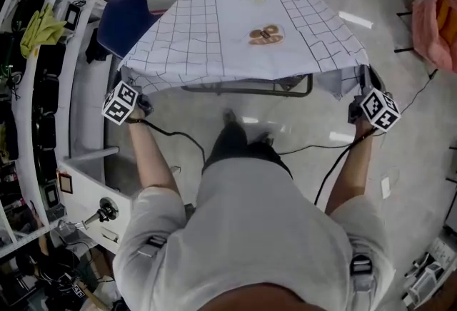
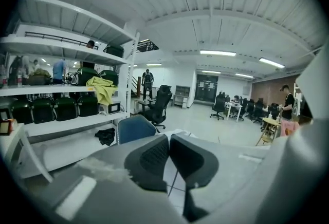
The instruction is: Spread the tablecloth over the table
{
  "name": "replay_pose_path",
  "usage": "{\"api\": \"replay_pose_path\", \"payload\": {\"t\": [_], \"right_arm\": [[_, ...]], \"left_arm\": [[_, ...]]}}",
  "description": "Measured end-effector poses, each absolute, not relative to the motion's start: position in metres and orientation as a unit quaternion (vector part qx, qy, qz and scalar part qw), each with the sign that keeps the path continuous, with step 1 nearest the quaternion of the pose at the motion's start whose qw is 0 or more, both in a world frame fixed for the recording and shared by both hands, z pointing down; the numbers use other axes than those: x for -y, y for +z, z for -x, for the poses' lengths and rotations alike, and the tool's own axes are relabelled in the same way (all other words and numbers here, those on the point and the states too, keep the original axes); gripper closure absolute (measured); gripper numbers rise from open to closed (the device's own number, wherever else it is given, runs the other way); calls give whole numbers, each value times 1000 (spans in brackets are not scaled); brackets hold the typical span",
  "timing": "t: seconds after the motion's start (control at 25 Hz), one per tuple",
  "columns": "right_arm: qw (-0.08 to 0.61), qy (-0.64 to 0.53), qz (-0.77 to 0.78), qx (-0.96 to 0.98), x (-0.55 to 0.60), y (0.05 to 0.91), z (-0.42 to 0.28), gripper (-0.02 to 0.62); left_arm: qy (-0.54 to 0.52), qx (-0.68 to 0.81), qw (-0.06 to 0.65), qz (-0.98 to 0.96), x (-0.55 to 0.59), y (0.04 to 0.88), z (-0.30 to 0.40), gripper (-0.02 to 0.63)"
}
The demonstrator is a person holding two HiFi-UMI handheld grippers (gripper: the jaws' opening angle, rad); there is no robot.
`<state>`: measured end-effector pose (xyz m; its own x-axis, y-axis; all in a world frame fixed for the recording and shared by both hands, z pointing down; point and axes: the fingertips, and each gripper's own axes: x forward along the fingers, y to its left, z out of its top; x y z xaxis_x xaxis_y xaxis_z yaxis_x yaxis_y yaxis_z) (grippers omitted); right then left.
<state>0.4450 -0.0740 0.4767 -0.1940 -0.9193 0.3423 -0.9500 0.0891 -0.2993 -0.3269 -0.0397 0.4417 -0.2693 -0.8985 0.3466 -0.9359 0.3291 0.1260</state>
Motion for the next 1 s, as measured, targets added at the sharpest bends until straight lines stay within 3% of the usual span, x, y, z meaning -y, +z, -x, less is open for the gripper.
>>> {"api": "replay_pose_path", "payload": {"t": [0.6,0.8,1.0], "right_arm": [[-1,264,-642,720,-39,550,-463,588],[103,263,-642,713,-48,561,-447,580],[187,260,-604,730,-53,580,-406,511]], "left_arm": [[89,782,191,-586,-54,498,350,583],[153,761,248,-580,-68,535,355,583],[240,741,279,-562,-88,584,342,561]]}}
